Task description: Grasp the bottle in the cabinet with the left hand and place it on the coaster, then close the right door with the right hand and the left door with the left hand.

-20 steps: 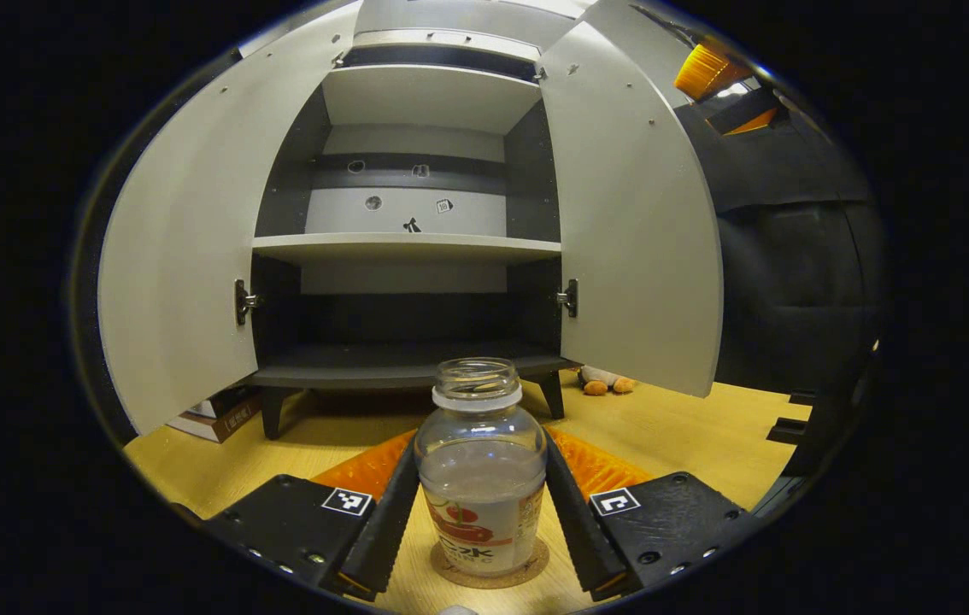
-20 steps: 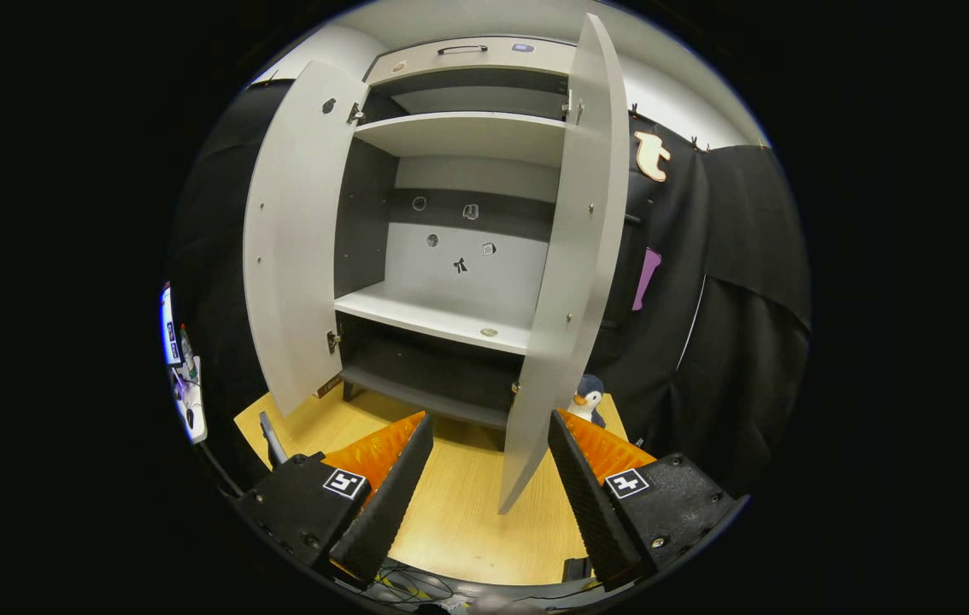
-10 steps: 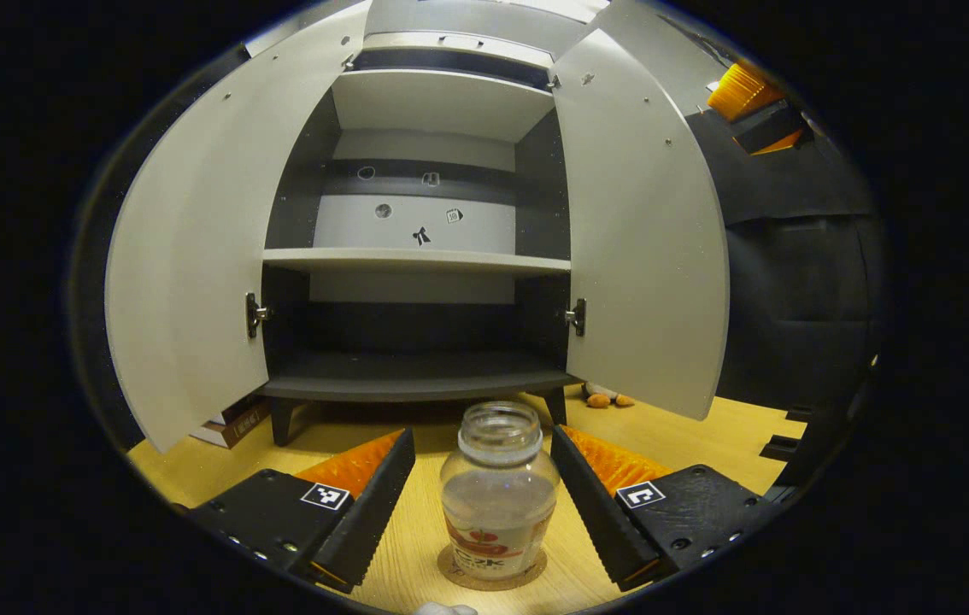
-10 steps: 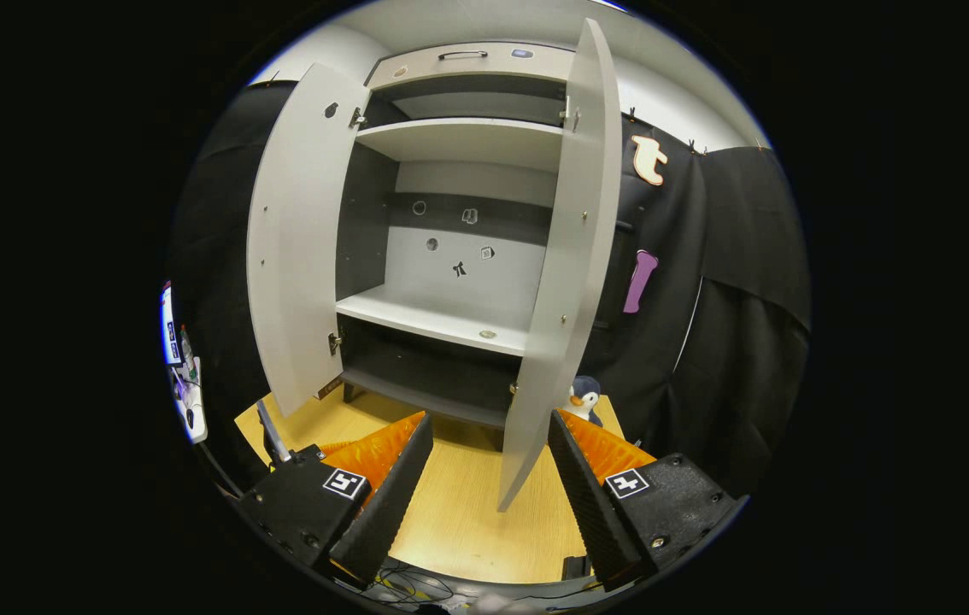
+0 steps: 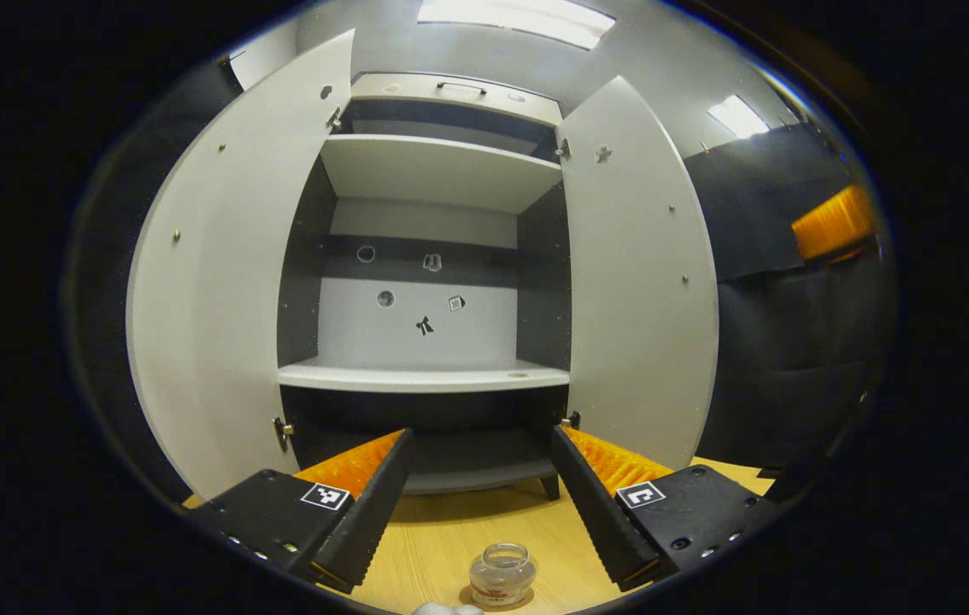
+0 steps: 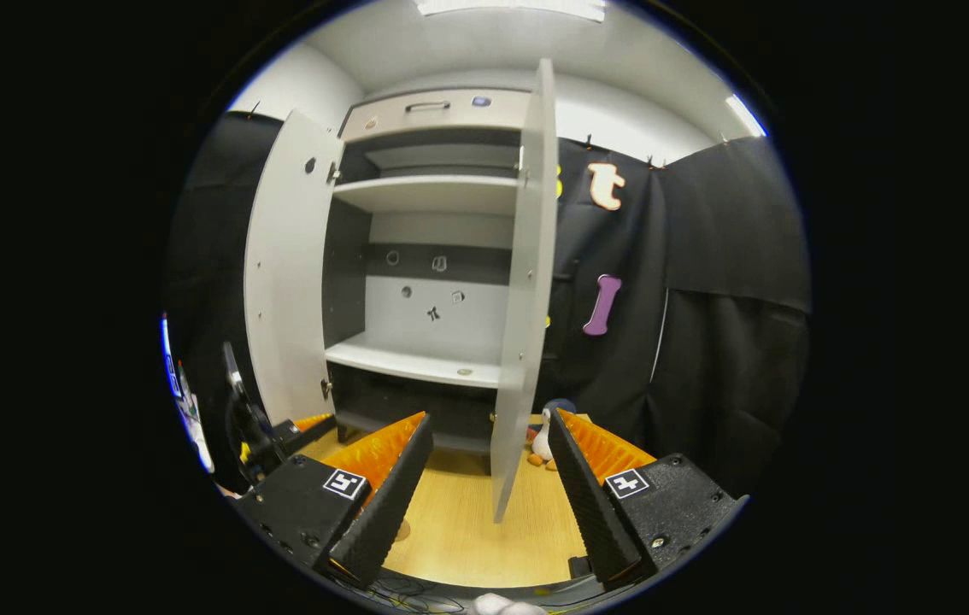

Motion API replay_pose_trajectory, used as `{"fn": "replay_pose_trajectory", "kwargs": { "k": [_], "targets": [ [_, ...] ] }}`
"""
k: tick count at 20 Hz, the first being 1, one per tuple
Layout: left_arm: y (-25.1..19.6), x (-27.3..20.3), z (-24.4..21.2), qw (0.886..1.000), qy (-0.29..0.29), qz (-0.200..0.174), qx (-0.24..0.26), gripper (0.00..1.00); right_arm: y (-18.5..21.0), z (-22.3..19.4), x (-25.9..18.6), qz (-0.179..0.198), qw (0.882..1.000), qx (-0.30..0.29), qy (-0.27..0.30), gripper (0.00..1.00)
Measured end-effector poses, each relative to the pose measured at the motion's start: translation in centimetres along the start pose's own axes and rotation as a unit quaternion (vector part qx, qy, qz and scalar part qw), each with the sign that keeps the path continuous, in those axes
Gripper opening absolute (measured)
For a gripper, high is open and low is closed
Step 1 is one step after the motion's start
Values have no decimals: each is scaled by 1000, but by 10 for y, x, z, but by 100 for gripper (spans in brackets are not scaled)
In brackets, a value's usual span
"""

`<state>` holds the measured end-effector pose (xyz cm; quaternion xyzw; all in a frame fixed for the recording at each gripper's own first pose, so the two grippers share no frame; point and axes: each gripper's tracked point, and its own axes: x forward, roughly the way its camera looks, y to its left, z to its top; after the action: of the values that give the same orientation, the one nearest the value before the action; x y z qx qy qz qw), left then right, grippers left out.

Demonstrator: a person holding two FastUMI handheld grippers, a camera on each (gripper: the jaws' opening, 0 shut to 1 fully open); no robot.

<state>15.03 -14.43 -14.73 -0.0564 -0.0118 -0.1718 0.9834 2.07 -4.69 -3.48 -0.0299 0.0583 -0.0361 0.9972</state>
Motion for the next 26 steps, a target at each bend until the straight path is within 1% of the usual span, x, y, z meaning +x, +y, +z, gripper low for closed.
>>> {"fn": "replay_pose_trajectory", "kwargs": {
  "k": [4, 5, 8, 10, 12, 13, 16, 18, 20, 22, 24, 26],
  "targets": [
    [29, -26, 73, 1000, -18, 18, -8, 97, -8, 12, -13, -10, 1000, 16, -21, 83],
    [39, -35, 87, 999, -21, 25, -9, 95, -12, 14, -14, -11, 999, 19, -25, 83],
    [76, -66, 121, 997, -17, 72, 8, 99, -31, 21, -13, -24, 999, 19, -37, 83],
    [100, -87, 131, 995, -11, 100, 25, 96, -47, 28, -7, -31, 998, 25, -46, 83],
    [117, -109, 133, 992, -1, 124, 38, 96, -69, 33, 6, -42, 998, 25, -49, 83],
    [121, -120, 132, 990, 0, 133, 42, 96, -81, 36, 15, -48, 997, 23, -49, 83],
    [122, -143, 122, 987, 19, 151, 40, 96, -113, 48, 47, -49, 997, 21, -52, 84],
    [122, -152, 115, 984, 33, 167, 52, 96, -129, 55, 71, -36, 998, 27, -47, 83],
    [111, -155, 114, 982, 38, 174, 62, 96, -140, 62, 95, -23, 998, 32, -52, 84],
    [95, -152, 113, 983, 42, 173, 49, 96, -148, 64, 115, -6, 998, 36, -48, 83],
    [81, -147, 116, 984, 36, 175, 30, 96, -145, 66, 135, 26, 998, 44, -42, 83],
    [74, -143, 121, 981, 32, 187, 25, 96, -140, 65, 151, 62, 997, 46, -32, 83]
  ]
}}
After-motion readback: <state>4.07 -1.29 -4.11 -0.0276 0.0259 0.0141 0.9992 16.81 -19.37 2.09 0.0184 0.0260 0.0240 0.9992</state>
